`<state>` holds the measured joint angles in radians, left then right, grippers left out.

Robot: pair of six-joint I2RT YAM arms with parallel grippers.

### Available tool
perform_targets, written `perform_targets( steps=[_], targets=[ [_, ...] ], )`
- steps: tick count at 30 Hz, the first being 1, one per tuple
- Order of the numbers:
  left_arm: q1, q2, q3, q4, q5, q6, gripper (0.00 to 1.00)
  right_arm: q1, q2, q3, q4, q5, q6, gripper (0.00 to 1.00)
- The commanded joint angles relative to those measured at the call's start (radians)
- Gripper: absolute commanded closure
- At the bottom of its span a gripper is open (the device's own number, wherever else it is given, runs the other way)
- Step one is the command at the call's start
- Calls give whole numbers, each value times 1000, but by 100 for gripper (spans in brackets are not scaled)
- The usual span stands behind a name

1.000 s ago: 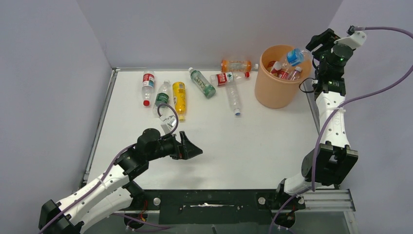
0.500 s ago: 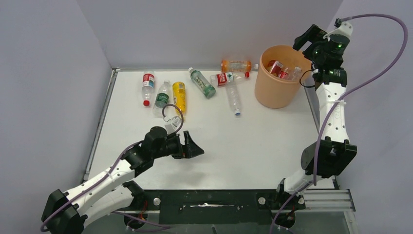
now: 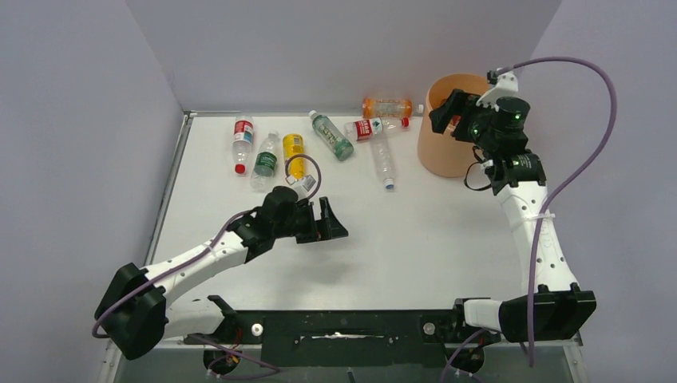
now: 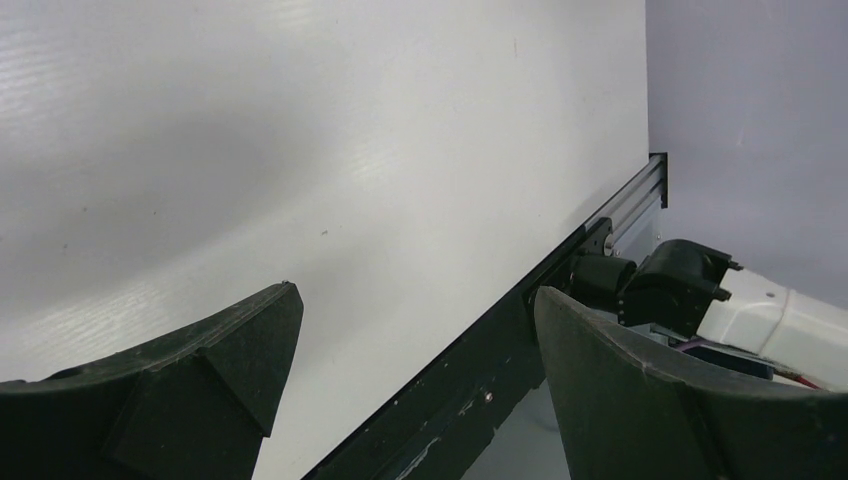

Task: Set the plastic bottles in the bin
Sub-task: Place the plastic bottle in the trash bin, then pick up the plastic bottle at the center of the board.

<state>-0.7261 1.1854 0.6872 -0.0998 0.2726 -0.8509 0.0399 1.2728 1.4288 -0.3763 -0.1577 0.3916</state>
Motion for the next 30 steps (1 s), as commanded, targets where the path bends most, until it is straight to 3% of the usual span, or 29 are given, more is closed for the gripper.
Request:
perform_targets(
  steps=[1, 6, 15, 23, 30],
  targets=[
    [-6, 44, 109, 74, 1, 30, 12, 50, 0, -105, -2, -3, -51, 8],
    [-1, 54, 143, 54, -13, 48, 12, 84, 49, -158, -6, -9, -71, 10],
    [10, 170, 341, 6, 5, 100, 12, 159, 205, -162, 27, 3, -86, 11],
    [16, 49, 251, -33, -46, 91, 12, 259, 387, -142, 47, 87, -107, 16],
    [21, -74, 132, -50, -87, 59, 12, 285, 503, -109, 49, 135, -107, 28]
  ],
)
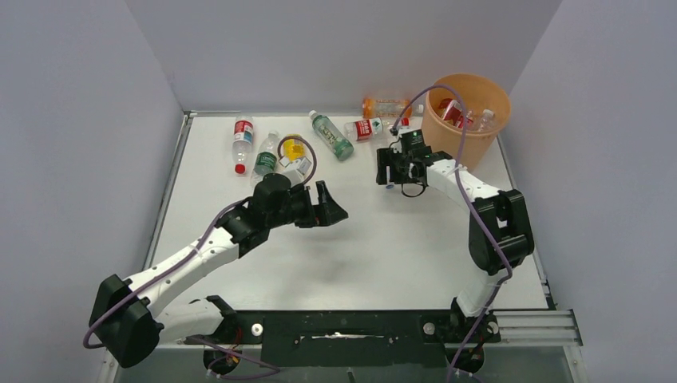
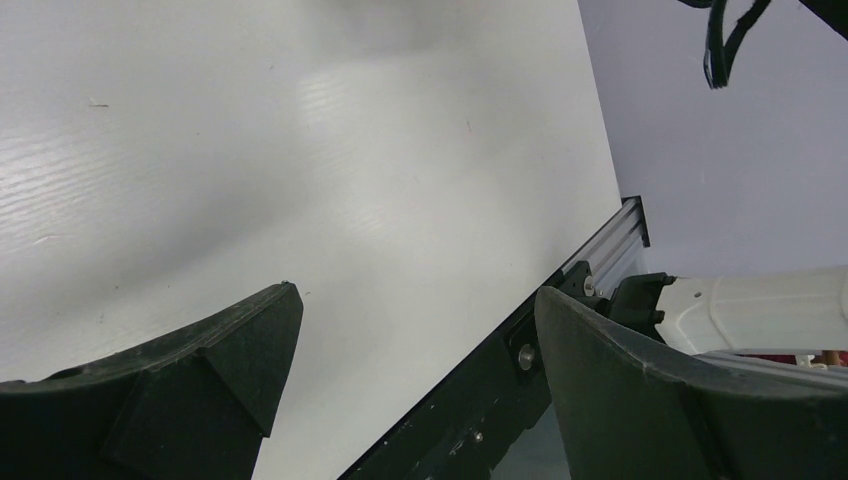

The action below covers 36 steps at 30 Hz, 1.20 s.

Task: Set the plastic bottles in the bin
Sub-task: Pick up the plastic bottle at the center of the board.

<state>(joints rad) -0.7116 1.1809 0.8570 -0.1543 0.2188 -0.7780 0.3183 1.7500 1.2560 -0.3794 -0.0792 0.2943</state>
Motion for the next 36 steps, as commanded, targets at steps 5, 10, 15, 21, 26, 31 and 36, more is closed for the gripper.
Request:
perform_targets(
  steps=[5, 10, 15, 21, 26, 31, 36],
  targets=[
    [14, -126, -96, -7, -42, -30, 12, 17, 84, 84, 43, 93, -12, 32],
    [22, -144, -117, -18, -45, -31, 12, 17, 121, 99, 41, 106, -15, 41],
    [24, -145, -116, -27, -47, -26, 12, 19, 146, 103, 42, 107, -12, 46],
    [25, -145, -120, -28, -46, -27, 12, 19, 168, 102, 48, 101, -13, 56],
    [25, -149, -128, -30, -46, -29, 12, 19, 162, 100, 47, 101, -18, 74],
    [26, -148, -128, -32, -46, -29, 12, 18, 115, 100, 28, 115, -23, 80],
    [27, -146, -128, -34, -48, -29, 12, 20, 19, 109, -1, 136, -36, 82]
  ],
)
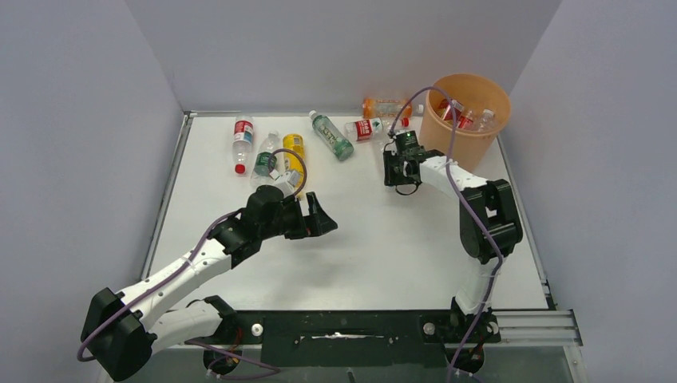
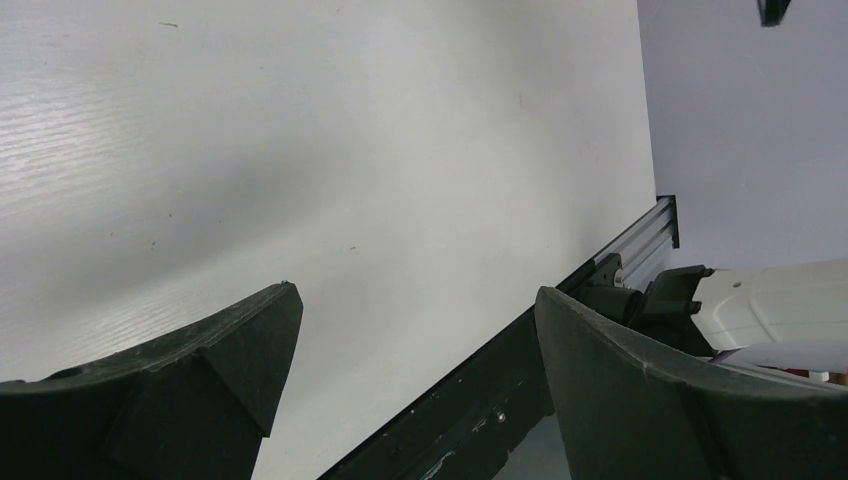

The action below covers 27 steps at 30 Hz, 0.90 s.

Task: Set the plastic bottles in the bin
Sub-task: Pick up the plastic bottle at the center of the board, then place the plastic bottle in the trash bin.

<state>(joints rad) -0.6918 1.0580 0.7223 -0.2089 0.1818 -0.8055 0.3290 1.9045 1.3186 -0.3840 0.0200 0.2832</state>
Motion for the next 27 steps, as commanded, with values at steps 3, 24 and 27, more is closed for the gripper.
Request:
perform_targets(
  steps=[3, 24, 27],
  targets=[
    [7, -22, 7, 21, -12, -1, 12, 9, -190, 69, -25, 49, -36, 82],
    [8, -37, -8, 22, -8, -6, 12, -225, -343, 404, -195, 15, -102, 75],
    [9, -40, -5, 16, -8, -6, 12, -284, -323, 440, -194, -17, -89, 73]
  ],
)
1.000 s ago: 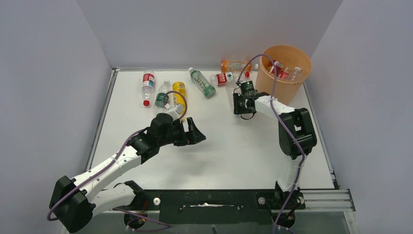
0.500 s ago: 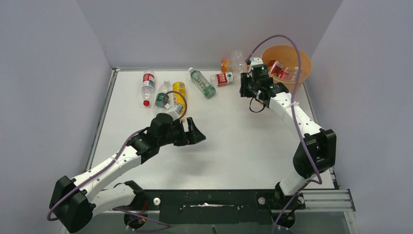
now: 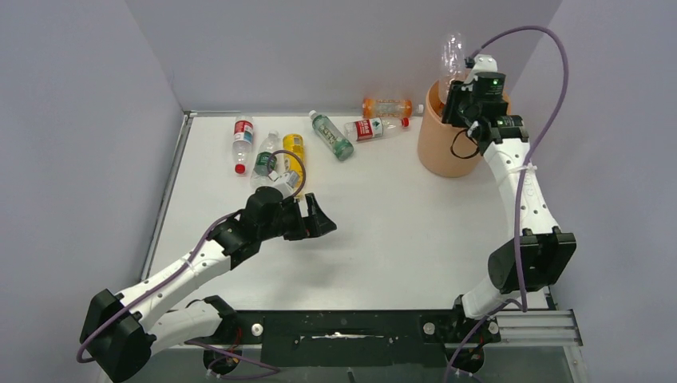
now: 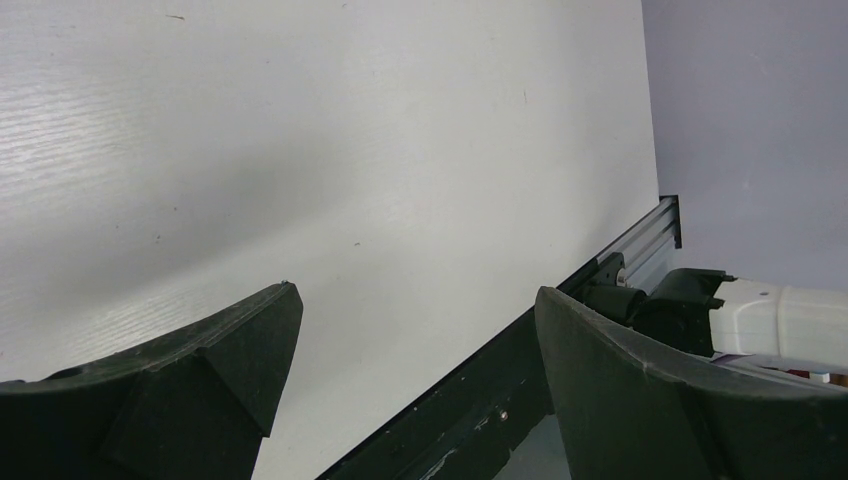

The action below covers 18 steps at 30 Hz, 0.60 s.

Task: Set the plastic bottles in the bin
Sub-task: Place the plastic bottle in the trash bin.

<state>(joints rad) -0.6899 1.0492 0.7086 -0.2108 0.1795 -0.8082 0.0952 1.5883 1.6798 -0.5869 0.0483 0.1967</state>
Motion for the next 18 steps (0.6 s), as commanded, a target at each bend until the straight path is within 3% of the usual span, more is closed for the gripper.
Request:
perform_targets(
  steps=[1, 14, 18],
  targets=[
    [7, -32, 11, 15, -5, -4, 12, -65, -1, 91, 10, -52, 1, 73],
    [8, -59, -2, -5, -28, -3, 12, -201, 118, 202, 7, -151, 26, 69],
    [8, -53, -3, -7, -34, -3, 12, -219, 143, 231, -8, -171, 32, 41]
  ],
)
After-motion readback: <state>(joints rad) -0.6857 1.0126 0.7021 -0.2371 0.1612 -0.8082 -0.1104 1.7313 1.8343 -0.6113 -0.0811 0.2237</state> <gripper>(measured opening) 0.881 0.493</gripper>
